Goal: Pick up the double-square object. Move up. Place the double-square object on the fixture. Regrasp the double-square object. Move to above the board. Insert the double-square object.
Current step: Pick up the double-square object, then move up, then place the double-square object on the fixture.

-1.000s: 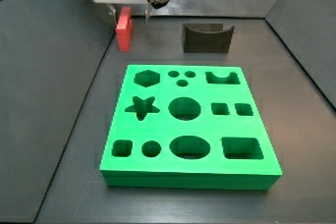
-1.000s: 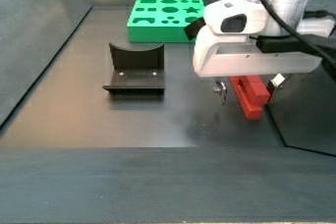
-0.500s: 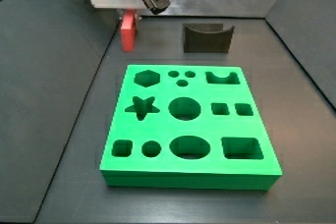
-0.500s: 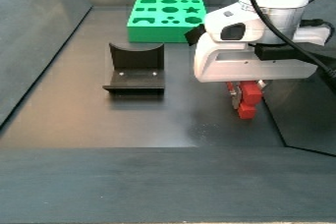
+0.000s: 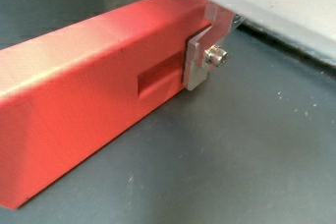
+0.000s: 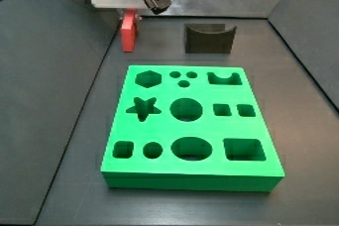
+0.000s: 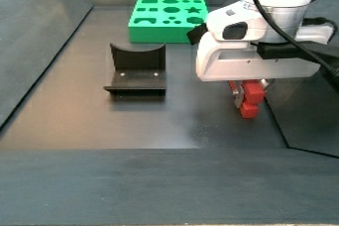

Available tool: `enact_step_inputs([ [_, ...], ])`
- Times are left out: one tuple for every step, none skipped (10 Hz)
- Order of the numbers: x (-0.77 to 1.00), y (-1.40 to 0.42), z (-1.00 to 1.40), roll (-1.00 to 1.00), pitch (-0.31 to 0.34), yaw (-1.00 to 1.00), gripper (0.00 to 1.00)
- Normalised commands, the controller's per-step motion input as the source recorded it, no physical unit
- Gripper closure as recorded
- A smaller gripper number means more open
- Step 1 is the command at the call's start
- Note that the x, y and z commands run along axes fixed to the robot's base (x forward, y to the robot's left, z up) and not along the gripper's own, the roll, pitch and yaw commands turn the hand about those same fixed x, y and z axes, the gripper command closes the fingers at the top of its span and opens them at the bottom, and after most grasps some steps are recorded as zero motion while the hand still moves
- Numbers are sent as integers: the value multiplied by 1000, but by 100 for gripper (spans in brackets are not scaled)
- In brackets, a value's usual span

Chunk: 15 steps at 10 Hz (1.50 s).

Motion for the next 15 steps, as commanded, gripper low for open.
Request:
enact_step_inputs([
  [0,0,0,0,0,0,100],
  [0,0,0,0,0,0,100],
  [0,0,0,0,0,0,100],
  [0,0,0,0,0,0,100],
  [0,0,833,0,0,0,100],
  [-10,-51,795,-8,18,-26,100],
  [-23,-40,705,2,48,-34,100],
  [-19,-10,558,28,64,-35,100],
  [-20,-5,478,41,66,-34,100],
  [-27,-1,317,68,63,-31,100],
  [-31,4,198,88,62,-29,100],
  [0,0,1000,0,0,0,100],
  [2,-2,1000,6,8,11,100],
  [-10,1,1000,22,23,2,100],
  [-15,3,1000,33,29,-3,100],
])
